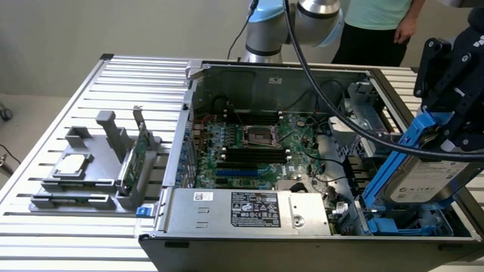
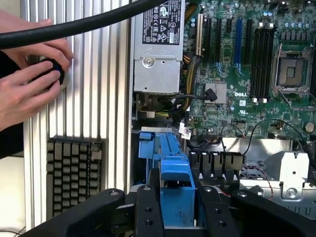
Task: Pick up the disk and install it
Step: 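Pick up the disk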
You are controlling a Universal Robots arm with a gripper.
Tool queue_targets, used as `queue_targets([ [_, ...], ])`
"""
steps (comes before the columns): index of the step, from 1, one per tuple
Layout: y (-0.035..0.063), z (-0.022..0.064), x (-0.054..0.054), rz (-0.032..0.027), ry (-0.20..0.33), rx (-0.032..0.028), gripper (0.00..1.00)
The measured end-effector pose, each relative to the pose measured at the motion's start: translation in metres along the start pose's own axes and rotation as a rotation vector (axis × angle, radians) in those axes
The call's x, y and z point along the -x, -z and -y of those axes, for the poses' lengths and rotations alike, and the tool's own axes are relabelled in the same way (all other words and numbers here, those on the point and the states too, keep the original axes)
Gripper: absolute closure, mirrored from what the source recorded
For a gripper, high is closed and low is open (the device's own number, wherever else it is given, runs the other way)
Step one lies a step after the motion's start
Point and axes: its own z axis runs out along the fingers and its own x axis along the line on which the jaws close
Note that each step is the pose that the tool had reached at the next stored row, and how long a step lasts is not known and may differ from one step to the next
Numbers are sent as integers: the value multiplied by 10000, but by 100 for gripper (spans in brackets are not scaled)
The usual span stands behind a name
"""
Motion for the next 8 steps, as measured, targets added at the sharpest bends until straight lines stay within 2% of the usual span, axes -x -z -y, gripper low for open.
queue_targets([
  [8,-52,37,8,1,-1,0,68],
])
